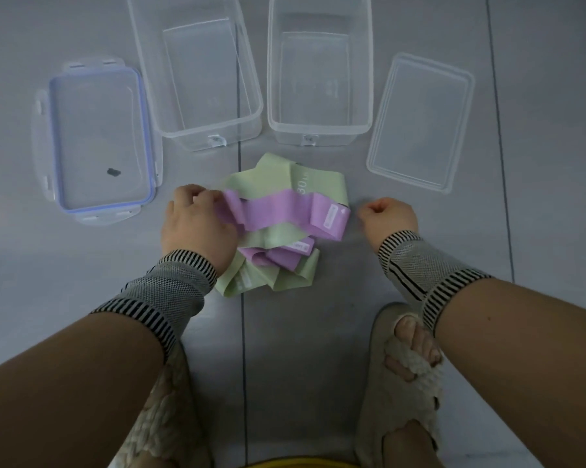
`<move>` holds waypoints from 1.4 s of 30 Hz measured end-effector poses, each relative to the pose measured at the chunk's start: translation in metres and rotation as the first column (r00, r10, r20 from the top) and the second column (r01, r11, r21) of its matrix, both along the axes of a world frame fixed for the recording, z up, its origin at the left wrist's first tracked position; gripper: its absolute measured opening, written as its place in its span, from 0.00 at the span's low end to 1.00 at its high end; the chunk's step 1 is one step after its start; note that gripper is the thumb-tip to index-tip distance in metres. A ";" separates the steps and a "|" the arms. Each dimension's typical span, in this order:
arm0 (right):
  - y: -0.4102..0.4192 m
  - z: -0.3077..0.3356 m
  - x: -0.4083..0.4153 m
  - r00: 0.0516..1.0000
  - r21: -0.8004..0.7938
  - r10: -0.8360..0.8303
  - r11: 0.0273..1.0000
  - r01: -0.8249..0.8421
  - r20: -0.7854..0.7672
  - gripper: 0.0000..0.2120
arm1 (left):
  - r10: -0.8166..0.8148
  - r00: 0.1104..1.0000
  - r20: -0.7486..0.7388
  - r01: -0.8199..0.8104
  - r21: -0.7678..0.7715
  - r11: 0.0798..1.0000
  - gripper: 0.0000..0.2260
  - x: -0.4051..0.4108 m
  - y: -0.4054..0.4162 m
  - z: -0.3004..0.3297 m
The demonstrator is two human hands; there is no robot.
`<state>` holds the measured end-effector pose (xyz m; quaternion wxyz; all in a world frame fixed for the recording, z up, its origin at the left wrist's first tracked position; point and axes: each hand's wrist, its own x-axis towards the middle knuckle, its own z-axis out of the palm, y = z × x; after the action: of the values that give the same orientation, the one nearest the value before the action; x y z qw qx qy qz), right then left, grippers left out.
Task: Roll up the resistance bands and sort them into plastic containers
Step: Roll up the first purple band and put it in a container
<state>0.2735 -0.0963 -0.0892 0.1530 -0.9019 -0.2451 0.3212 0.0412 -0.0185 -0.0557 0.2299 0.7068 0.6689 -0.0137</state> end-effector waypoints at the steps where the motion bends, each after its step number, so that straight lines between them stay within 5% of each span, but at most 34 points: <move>1: 0.002 0.001 -0.004 1.000 0.028 0.007 1.000 -0.006 -0.028 0.11 | -0.017 1.000 0.012 0.017 0.021 1.000 0.20 0.003 -0.002 0.001; 8: 0.019 0.006 -0.019 0.934 -0.058 0.356 0.932 -0.357 -0.012 0.16 | -0.133 0.986 0.103 0.124 0.086 0.989 0.21 0.015 -0.012 0.004; 12: 0.020 0.014 -0.014 0.937 -0.038 0.341 0.938 -0.345 -0.078 0.06 | -0.185 0.974 0.134 0.181 0.043 0.983 0.14 0.022 -0.011 0.005; 18: 0.027 0.013 -0.021 0.878 -0.004 0.477 0.879 -0.477 -0.037 0.22 | -0.206 0.969 0.138 0.211 -0.020 0.977 0.12 0.027 -0.011 0.006; 22: 0.032 0.007 -0.028 0.842 -0.142 0.538 0.832 -0.536 -0.025 0.16 | -0.203 0.969 0.137 0.209 -0.027 0.978 0.13 0.026 -0.010 0.005; 25: 0.032 0.014 -0.025 0.867 -0.135 0.495 0.856 -0.498 -0.056 0.07 | -0.191 0.971 0.141 0.195 -0.018 0.981 0.13 0.021 -0.009 0.002; 29: 0.032 0.033 -0.024 0.920 0.150 0.211 0.974 -0.169 -0.329 0.03 | -0.206 0.964 0.170 0.209 -0.002 0.978 0.15 0.020 -0.011 0.004; 34: 0.042 0.065 -0.030 0.728 0.233 0.011 0.951 0.205 -0.686 0.10 | -0.275 0.914 0.297 0.262 0.082 0.961 0.21 0.028 -0.008 0.022; 38: 0.057 0.095 -0.034 0.678 0.266 0.062 0.943 0.201 -0.733 0.10 | -0.368 0.862 0.348 0.338 0.145 0.930 0.23 0.029 0.005 0.048; 42: 0.070 0.146 -0.033 0.711 0.327 0.190 0.943 0.059 -0.677 0.05 | -0.307 0.860 0.408 0.285 0.116 0.952 0.09 0.028 0.026 0.105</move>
<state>0.2400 -0.0258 0.0563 0.3691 -0.6653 -0.2506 0.5987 0.0695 0.0073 0.0493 0.3455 0.7930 0.4870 0.1213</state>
